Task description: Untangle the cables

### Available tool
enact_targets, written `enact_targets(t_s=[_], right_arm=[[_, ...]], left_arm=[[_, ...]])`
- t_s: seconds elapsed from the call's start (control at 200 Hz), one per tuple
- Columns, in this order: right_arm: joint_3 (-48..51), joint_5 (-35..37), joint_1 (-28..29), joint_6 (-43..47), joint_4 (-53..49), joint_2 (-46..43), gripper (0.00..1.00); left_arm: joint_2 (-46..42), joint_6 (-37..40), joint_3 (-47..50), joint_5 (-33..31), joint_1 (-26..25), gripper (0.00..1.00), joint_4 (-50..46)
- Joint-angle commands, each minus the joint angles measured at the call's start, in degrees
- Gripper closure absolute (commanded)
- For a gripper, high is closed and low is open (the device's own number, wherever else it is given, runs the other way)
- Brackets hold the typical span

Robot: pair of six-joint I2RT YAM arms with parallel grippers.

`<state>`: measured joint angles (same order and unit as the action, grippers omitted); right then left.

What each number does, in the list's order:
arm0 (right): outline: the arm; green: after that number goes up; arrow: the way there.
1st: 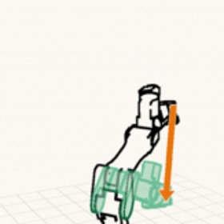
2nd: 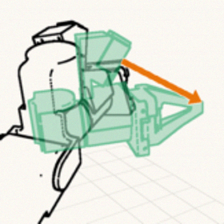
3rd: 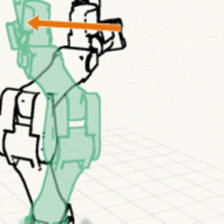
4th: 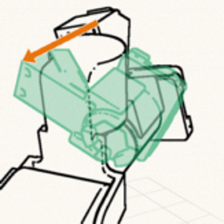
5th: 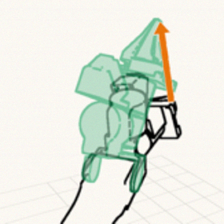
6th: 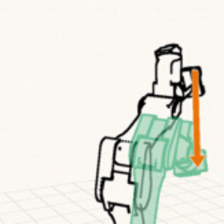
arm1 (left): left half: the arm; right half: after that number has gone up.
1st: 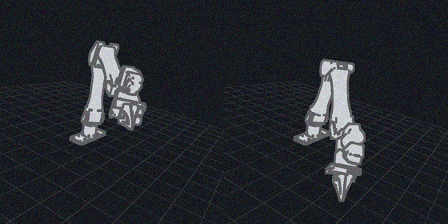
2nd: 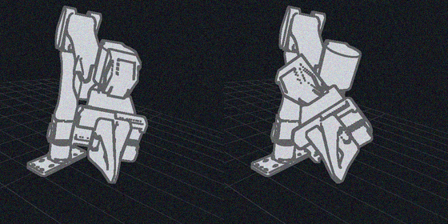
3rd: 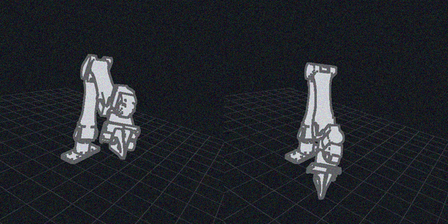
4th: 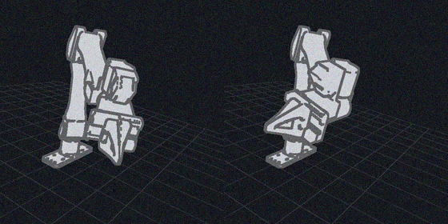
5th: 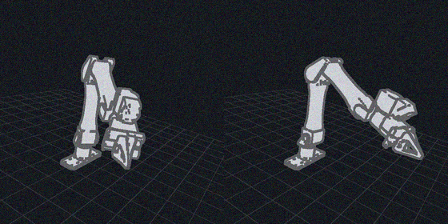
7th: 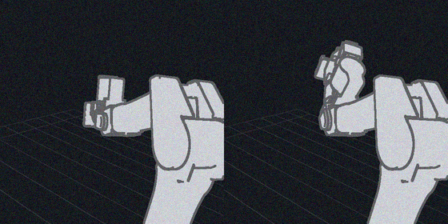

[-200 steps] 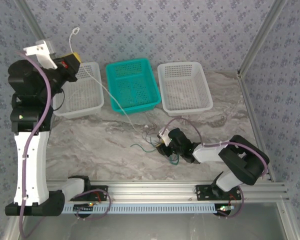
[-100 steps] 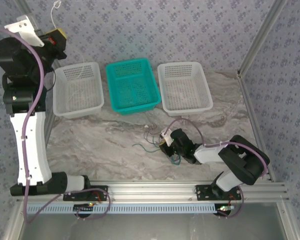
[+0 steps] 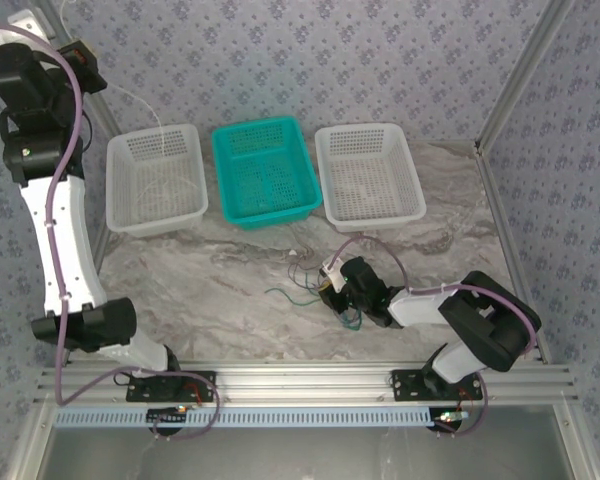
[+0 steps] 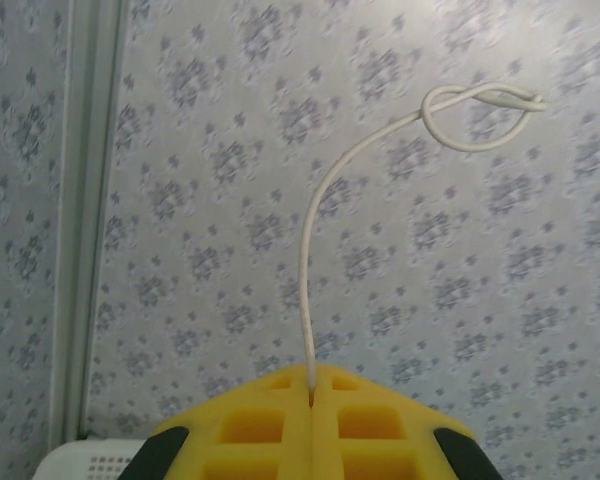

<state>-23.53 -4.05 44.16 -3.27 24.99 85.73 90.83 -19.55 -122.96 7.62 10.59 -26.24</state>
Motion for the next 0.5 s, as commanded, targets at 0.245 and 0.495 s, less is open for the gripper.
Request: enact_targets(t_s=[0.245, 0.495], right_arm=[[-1.49, 0.27, 0.25, -0.45, -5.22, -0.19, 0.77], [-2.05, 0.36, 0.36, -0.6, -5.93, -0.38, 0.77]], left_arm=[[4.91, -1.62, 13.4, 4.71, 1.28, 1.0, 4.79], [7.44, -5.41, 26.12, 3.38, 1.29, 0.92, 7.52]])
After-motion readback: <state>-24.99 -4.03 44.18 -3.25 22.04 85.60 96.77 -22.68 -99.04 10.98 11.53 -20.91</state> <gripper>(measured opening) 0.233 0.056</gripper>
